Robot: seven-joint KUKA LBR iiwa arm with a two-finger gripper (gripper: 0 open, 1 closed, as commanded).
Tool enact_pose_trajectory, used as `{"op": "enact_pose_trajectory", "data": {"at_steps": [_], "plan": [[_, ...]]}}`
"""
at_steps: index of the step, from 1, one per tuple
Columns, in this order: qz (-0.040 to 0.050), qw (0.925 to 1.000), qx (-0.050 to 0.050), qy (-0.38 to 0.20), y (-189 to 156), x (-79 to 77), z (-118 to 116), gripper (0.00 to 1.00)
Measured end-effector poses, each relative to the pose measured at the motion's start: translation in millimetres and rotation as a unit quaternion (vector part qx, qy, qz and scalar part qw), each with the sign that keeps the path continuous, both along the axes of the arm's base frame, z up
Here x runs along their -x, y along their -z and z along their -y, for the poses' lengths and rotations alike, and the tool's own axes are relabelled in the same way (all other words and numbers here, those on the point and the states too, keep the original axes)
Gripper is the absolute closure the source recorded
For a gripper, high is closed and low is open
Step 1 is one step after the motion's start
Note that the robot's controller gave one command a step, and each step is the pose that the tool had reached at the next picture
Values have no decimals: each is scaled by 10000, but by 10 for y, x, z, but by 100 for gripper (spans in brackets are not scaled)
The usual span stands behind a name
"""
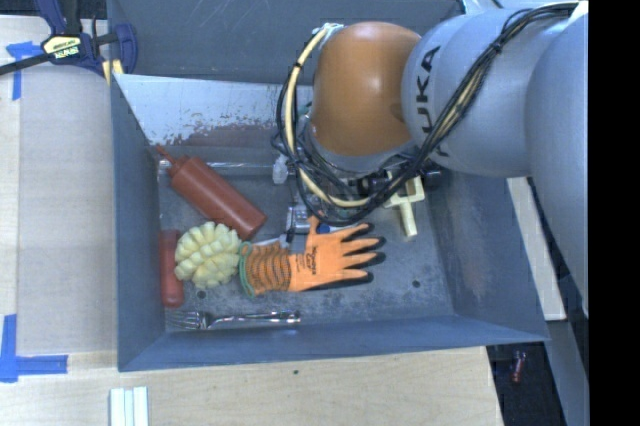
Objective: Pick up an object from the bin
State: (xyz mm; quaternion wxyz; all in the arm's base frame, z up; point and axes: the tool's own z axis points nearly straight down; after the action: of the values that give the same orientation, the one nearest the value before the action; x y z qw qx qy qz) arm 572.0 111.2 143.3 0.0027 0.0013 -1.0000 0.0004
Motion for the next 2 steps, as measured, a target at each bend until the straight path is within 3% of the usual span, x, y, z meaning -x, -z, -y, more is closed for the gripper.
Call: {"op": "enact_pose_trajectory", "data": {"at_steps": [1,2], "plan": [[41,10000,-7,17,-49,-19,5,0],[79,9980,-19,629,406,-26,267,0]]}}
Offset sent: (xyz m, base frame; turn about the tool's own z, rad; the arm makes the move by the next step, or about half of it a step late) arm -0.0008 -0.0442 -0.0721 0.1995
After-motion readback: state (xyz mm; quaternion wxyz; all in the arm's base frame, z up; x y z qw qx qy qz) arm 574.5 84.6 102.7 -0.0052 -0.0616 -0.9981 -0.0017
